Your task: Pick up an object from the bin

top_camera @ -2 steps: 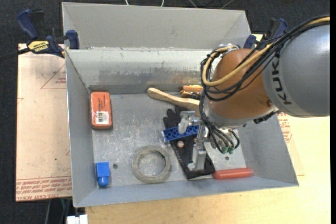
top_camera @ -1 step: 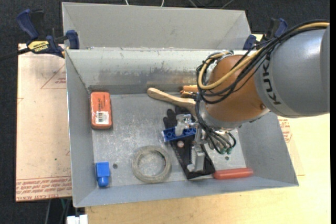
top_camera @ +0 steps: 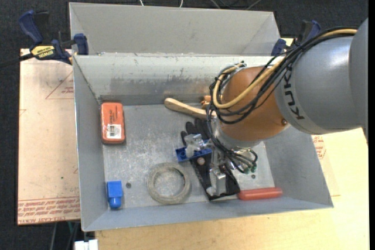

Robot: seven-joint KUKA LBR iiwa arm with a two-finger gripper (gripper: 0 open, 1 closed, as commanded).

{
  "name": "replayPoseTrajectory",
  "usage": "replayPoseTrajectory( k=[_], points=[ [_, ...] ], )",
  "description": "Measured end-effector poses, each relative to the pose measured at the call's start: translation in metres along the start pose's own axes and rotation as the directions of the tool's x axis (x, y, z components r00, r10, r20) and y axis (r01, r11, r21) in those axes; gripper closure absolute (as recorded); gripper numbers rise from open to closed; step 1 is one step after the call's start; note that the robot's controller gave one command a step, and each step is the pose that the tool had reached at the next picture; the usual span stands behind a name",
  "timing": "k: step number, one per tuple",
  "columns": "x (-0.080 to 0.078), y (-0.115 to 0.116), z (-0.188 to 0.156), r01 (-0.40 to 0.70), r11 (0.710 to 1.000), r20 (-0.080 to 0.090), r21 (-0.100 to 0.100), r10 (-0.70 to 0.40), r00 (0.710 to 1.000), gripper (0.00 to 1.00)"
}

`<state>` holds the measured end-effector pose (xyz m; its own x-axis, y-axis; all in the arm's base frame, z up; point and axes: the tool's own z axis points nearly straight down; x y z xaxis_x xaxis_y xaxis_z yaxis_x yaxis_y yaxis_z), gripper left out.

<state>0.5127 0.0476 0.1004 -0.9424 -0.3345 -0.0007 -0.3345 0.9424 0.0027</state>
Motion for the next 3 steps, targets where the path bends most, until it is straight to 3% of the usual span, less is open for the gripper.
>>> replayPoseTrajectory(
  k=[1,3],
  points=[
    [-0.0041,-0.0141,0.0058,-0.194,0.981,0.008,0.001,0.194,0.981,1.00],
    [-0.0040,-0.0141,0.0059,-0.195,0.981,0.008,0.000,0.195,0.981,1.00]
  ],
)
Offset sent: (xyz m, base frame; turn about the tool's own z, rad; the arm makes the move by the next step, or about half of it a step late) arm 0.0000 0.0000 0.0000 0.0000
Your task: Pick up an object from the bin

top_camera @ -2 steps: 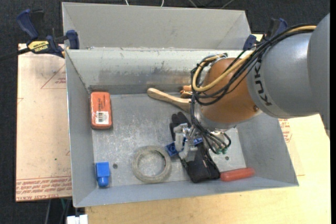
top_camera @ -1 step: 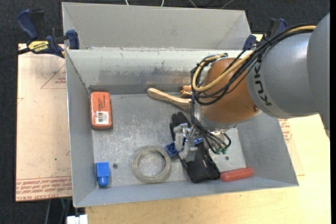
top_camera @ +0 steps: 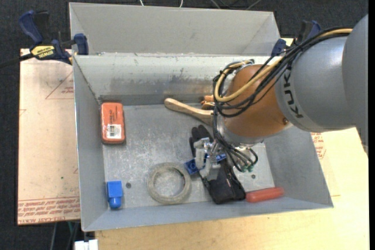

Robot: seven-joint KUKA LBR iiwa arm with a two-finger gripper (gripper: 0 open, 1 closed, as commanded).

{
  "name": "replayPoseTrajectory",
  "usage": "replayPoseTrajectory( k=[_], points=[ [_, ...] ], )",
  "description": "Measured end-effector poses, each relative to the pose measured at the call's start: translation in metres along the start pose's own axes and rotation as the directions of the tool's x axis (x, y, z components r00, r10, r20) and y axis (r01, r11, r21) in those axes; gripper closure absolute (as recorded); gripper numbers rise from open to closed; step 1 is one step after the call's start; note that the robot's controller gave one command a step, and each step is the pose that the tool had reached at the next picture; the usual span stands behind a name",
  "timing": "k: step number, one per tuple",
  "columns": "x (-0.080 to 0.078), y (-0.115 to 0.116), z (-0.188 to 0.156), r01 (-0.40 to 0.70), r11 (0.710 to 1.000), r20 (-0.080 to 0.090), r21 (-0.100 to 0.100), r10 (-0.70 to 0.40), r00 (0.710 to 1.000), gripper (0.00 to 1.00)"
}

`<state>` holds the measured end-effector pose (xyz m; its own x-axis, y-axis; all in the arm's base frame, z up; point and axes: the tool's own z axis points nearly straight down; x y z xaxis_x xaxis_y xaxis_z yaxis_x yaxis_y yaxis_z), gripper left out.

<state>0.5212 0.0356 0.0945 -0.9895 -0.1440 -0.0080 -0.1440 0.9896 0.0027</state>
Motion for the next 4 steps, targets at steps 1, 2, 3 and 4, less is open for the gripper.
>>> replayPoseTrajectory(
  k=[1,2,3,4],
  points=[
    [0.0000,0.0000,0.0000,0.000,1.000,0.000,0.000,0.000,1.000,1.00],
    [0.0000,0.0000,0.0000,0.000,1.000,0.000,0.000,0.000,1.000,1.00],
    [0.0000,0.0000,0.0000,0.000,1.000,0.000,0.000,0.000,1.000,1.00],
    [0.0000,-0.0001,0.0000,0.000,1.000,0.000,0.000,0.000,1.000,1.00]
  ],
)
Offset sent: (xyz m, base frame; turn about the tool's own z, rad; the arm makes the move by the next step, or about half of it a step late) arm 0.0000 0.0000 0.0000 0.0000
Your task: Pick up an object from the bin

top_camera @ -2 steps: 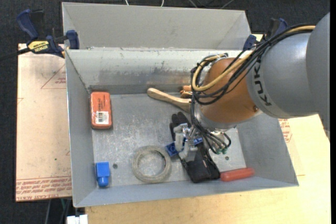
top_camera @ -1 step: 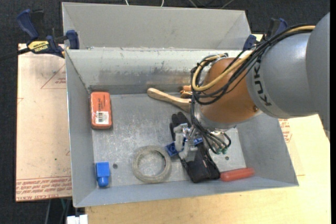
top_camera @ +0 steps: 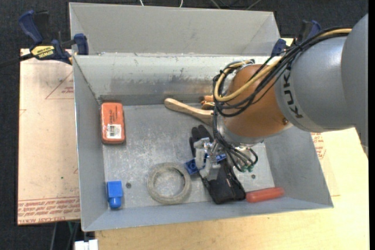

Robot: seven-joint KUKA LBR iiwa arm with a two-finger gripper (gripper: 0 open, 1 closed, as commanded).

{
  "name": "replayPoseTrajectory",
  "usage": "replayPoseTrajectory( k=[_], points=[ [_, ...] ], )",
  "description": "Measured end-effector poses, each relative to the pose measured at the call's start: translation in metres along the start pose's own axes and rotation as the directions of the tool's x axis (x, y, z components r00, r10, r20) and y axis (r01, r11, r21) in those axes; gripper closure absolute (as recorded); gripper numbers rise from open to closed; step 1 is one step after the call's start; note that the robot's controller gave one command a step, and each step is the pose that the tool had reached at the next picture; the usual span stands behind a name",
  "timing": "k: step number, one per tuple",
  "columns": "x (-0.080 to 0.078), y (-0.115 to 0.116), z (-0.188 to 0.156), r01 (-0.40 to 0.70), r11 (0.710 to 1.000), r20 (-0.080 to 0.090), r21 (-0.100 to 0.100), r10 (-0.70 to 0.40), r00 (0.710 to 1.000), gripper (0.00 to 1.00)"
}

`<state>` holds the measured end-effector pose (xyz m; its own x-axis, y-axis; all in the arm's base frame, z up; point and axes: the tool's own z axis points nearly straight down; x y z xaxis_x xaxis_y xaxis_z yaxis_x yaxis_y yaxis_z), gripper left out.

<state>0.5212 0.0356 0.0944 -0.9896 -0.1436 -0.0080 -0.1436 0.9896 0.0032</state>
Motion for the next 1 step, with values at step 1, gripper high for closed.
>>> replayPoseTrajectory(
  k=[1],
  points=[
    [0.0000,0.0000,0.0000,0.000,1.000,0.000,0.000,0.000,1.000,1.00]
  ],
)
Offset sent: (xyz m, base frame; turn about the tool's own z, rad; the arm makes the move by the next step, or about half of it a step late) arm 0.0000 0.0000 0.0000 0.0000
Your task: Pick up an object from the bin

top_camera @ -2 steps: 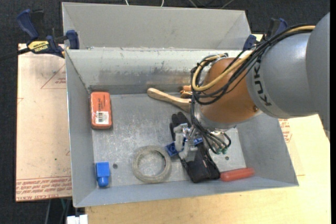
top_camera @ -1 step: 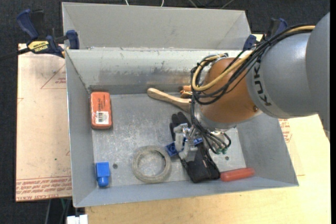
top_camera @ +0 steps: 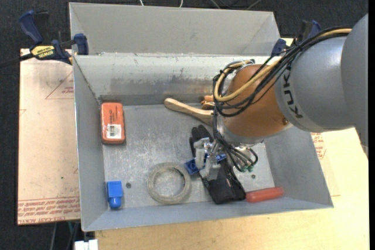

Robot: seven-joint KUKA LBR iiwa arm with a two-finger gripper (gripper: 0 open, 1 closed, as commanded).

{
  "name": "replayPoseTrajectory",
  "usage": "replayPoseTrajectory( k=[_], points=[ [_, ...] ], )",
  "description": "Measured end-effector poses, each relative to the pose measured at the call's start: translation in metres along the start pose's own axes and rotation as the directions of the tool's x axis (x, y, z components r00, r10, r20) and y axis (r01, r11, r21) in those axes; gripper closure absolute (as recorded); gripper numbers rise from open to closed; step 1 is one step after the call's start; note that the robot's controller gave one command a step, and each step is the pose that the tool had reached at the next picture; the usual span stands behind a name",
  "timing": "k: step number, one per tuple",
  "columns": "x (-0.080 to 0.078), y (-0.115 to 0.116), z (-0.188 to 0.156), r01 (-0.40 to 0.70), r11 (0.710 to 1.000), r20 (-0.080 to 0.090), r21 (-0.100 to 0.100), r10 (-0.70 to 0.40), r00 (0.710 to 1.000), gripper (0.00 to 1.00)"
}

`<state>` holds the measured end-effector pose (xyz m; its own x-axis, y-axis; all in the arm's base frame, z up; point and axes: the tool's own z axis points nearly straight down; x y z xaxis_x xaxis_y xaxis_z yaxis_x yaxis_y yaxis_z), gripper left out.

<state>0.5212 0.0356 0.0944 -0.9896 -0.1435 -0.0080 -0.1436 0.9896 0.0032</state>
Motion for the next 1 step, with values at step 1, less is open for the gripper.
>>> replayPoseTrajectory(
  k=[1],
  points=[
    [0.0000,0.0000,0.0000,0.000,1.000,0.000,0.000,0.000,1.000,1.00]
  ],
)
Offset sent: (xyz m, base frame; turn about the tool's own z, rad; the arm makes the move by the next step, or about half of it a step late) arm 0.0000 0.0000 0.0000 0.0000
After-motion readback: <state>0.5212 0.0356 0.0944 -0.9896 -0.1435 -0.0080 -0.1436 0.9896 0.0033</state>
